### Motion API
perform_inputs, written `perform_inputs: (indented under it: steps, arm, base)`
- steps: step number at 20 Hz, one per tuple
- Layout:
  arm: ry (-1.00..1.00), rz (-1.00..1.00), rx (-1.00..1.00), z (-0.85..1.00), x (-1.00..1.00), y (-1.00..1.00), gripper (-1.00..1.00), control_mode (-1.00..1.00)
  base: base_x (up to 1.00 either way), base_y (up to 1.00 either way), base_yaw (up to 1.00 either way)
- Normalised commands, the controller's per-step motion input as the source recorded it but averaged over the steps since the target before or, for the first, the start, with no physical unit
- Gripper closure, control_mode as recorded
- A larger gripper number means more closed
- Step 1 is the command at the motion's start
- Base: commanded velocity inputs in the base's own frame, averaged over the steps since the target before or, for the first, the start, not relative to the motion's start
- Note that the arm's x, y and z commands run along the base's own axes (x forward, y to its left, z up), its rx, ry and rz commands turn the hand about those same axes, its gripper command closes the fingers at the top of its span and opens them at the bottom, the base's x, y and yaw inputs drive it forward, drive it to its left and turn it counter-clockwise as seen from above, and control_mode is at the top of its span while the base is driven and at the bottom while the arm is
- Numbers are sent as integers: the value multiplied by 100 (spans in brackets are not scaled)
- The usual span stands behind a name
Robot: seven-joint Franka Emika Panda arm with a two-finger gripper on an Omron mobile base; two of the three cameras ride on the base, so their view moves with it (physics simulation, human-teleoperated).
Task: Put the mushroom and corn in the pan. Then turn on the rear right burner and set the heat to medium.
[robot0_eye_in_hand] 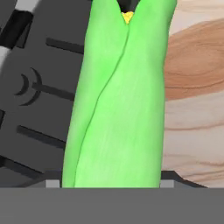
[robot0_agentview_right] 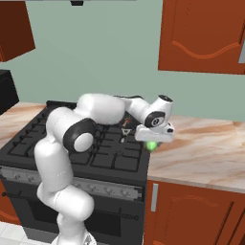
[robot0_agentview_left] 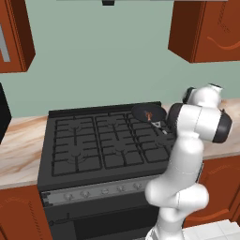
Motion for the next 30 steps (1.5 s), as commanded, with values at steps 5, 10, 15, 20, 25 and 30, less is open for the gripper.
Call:
perform_inputs:
  steps: [5,10,15,20,25,30]
  arm:
    - [-4,18,-1,54,4,73,100,-100]
    - [0,13,0,57,20,58,100,-100]
    - [4,9,0,47,31,36,100,-100]
    - [16,1,0,-5,66,5,100,-100]
    - [13,0,0,-30,89,2,100,-100]
    - [2,0,0,0,44,22,100,-100]
  base:
    - [0,0,0]
    - [0,0,0]
    - [0,0,0]
    - [0,0,0]
    - [0,0,0]
    - [0,0,0]
